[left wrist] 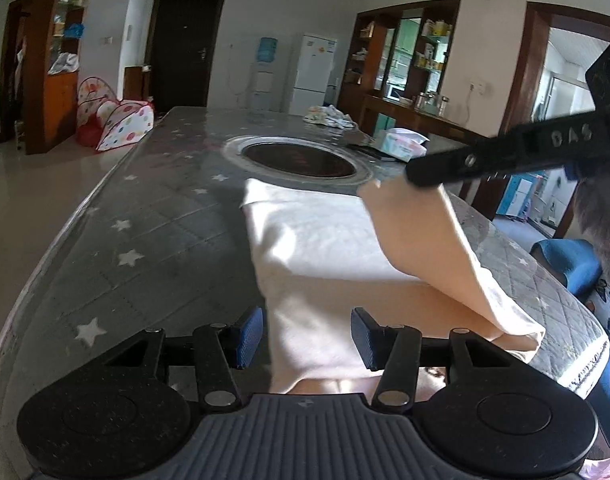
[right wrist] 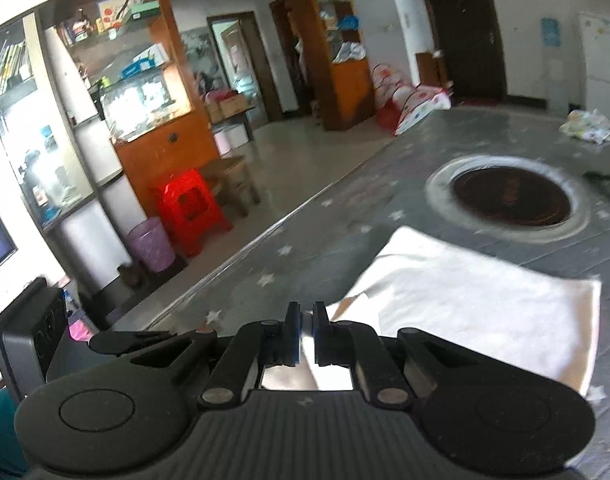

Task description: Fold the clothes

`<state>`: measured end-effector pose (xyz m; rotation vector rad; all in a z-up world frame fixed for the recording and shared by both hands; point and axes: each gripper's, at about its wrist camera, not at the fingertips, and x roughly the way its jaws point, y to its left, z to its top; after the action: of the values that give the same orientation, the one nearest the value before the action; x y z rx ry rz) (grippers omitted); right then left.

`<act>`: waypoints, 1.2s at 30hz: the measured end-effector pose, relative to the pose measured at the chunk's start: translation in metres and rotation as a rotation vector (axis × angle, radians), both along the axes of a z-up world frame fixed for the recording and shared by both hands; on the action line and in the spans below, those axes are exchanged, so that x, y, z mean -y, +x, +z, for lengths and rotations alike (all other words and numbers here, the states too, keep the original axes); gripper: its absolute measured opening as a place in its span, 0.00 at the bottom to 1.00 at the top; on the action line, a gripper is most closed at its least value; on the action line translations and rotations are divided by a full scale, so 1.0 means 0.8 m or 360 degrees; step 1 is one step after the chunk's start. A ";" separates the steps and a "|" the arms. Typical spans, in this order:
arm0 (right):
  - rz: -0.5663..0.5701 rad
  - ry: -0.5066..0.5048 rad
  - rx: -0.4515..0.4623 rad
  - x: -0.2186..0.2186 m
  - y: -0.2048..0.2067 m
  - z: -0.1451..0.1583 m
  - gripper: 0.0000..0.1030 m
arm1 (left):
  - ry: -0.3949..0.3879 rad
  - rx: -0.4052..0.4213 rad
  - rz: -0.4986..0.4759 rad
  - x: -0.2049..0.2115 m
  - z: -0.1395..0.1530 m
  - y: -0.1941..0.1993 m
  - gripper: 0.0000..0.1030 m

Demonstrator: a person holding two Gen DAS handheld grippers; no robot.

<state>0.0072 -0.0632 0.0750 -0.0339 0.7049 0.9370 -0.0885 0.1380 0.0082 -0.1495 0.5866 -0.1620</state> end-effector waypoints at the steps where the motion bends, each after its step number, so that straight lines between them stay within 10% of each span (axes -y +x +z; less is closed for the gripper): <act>1: 0.0010 0.0008 -0.0016 -0.003 0.000 -0.002 0.06 | -0.0004 -0.0002 0.0004 -0.001 -0.001 0.000 0.51; 12: -0.0107 -0.0094 0.0055 0.061 0.009 0.007 0.13 | 0.0008 0.0023 -0.0009 0.001 0.004 0.009 0.51; 29: -0.0234 -0.0426 -0.0118 0.155 -0.029 -0.077 0.18 | 0.0102 -0.0055 -0.0123 0.032 -0.011 0.044 0.43; 36: -0.0275 -0.0385 -0.0096 0.161 -0.028 -0.072 0.24 | 0.0141 -0.0076 -0.0136 0.037 -0.016 0.045 0.18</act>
<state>-0.0151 -0.1918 0.0178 -0.1564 0.8602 0.6862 -0.0521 0.1085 -0.0049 -0.0429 0.6471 -0.2151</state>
